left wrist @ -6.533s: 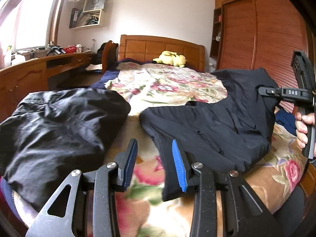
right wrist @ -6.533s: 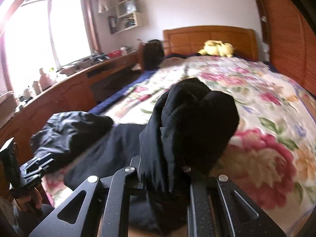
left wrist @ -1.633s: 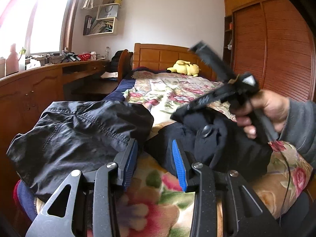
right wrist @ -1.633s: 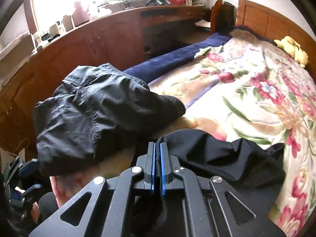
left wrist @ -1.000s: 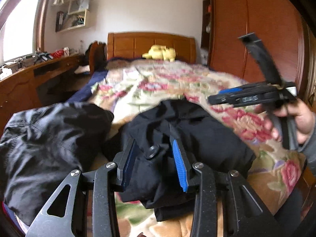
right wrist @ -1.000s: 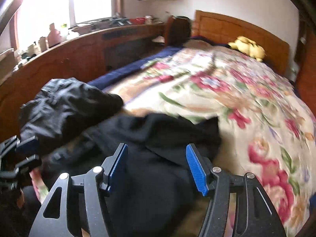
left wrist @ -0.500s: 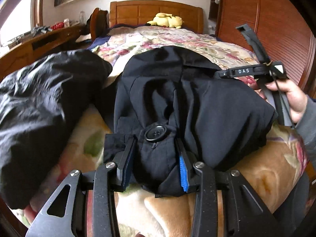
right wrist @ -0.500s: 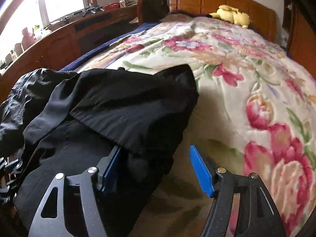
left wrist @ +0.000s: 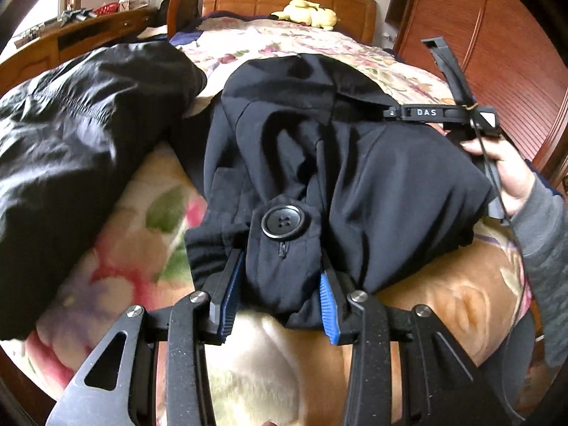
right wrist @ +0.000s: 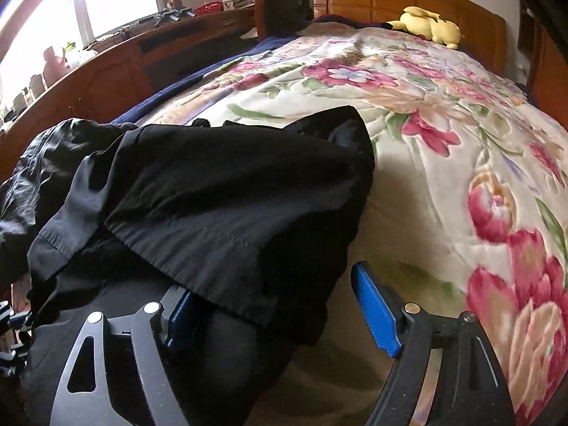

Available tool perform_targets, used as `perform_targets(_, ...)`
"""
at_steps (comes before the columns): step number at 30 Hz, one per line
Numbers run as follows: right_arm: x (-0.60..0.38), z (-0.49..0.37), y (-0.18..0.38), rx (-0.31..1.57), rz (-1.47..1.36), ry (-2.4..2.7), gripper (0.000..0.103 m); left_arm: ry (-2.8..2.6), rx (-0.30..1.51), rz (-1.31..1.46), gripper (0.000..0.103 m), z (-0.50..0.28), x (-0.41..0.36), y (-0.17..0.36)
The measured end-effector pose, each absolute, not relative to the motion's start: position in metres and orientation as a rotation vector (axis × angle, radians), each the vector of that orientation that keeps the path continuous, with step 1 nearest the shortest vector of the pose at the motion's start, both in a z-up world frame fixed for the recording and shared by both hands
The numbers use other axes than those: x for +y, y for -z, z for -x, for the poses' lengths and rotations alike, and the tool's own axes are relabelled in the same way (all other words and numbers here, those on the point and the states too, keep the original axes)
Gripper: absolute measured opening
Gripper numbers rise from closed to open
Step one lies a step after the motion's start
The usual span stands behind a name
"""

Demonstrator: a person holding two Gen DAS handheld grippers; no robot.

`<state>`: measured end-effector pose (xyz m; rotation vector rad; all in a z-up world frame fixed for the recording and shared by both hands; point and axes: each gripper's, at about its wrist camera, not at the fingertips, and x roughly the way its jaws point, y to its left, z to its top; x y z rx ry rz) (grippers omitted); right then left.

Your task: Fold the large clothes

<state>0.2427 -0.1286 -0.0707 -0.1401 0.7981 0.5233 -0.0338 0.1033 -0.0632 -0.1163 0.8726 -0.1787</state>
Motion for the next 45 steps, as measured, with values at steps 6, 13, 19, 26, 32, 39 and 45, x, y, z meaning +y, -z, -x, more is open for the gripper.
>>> perform_targets(6, -0.131, -0.243, 0.076, 0.801, 0.122, -0.539, 0.088, 0.168, 0.889, 0.111, 0.04, 0.044, 0.104, 0.061)
perform_targets(13, -0.131, -0.242, 0.077, 0.801, 0.114, -0.543, 0.089, 0.171, 0.894, 0.14, 0.04, 0.051, 0.113, 0.06)
perform_targets(19, -0.132, -0.242, 0.08, 0.795, 0.093, -0.543, 0.089, 0.144, 0.855, 0.151, 0.046, 0.071, 0.121, 0.048)
perform_targets(26, -0.132, -0.241, 0.081, 0.792, 0.077, -0.537, 0.089, 0.158, 0.855, 0.231, 0.048, 0.073, 0.126, 0.051)
perform_targets(32, -0.132, -0.239, 0.079, 0.794, 0.077, -0.53, 0.089, 0.182, 0.861, 0.344, 0.06, 0.051, 0.128, 0.065)
perform_targets(39, -0.131, -0.252, 0.083, 0.834, 0.037, -0.556, 0.089, 0.231, 0.873, 0.409, 0.074, 0.029, 0.12, 0.074)
perform_targets(45, -0.133, -0.273, 0.092, 0.902, -0.062, -0.619, 0.089, 0.256, 0.891, 0.403, 0.076, 0.019, 0.117, 0.077)
